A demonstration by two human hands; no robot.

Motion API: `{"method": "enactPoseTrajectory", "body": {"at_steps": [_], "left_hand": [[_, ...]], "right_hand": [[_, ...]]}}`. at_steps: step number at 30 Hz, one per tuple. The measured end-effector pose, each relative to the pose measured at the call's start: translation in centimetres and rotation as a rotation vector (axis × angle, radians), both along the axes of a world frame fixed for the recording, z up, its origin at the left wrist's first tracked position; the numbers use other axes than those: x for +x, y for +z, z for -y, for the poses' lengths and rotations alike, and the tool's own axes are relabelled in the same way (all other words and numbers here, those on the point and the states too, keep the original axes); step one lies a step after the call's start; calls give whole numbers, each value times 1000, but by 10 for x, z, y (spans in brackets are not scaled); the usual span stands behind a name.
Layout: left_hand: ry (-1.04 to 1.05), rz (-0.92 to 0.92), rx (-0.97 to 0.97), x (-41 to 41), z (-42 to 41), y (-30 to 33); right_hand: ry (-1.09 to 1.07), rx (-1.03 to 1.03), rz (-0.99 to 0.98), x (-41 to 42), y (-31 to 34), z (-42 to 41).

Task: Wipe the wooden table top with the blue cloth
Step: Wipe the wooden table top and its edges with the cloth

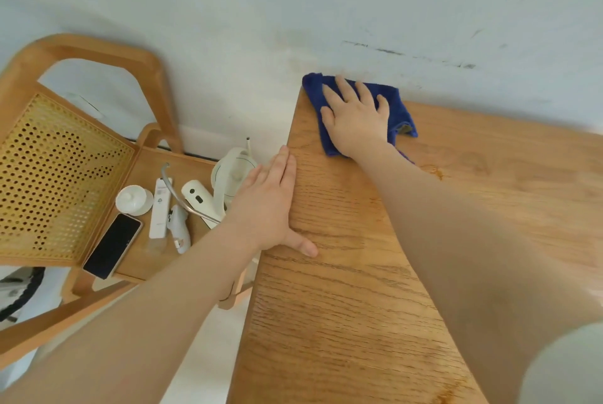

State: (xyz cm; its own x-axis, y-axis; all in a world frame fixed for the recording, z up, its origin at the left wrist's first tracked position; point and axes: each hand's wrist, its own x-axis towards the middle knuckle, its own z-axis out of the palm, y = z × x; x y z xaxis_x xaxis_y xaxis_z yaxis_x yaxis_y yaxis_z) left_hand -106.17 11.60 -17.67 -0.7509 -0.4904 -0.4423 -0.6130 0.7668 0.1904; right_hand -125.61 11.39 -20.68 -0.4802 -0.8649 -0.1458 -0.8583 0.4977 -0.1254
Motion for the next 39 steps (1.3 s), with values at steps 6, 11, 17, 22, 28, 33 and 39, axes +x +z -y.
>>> {"method": "enactPoseTrajectory", "body": {"at_steps": [6,11,17,22,28,33,39], "left_hand": [[2,43,-32,-4,-3,7],[-12,86,-95,-7,-4,9],[-7,116,-105,-9,-3,5],[16,111,-82,-5,-7,11],[-12,93,-98,-11,-17,27],[-70,-58,-71,-30,-41,28],[166,-128,11,-48,-52,25]], "right_hand": [[247,73,-23,53,14,-92],[276,49,-62,52,8,-111],[-84,47,-42,-26,4,-59],[21,21,-54,5,4,-85],[320,-52,-24,50,5,-161],[318,-96,-40,4,1,-133],[47,-7,-37,-77,1,-90]]}}
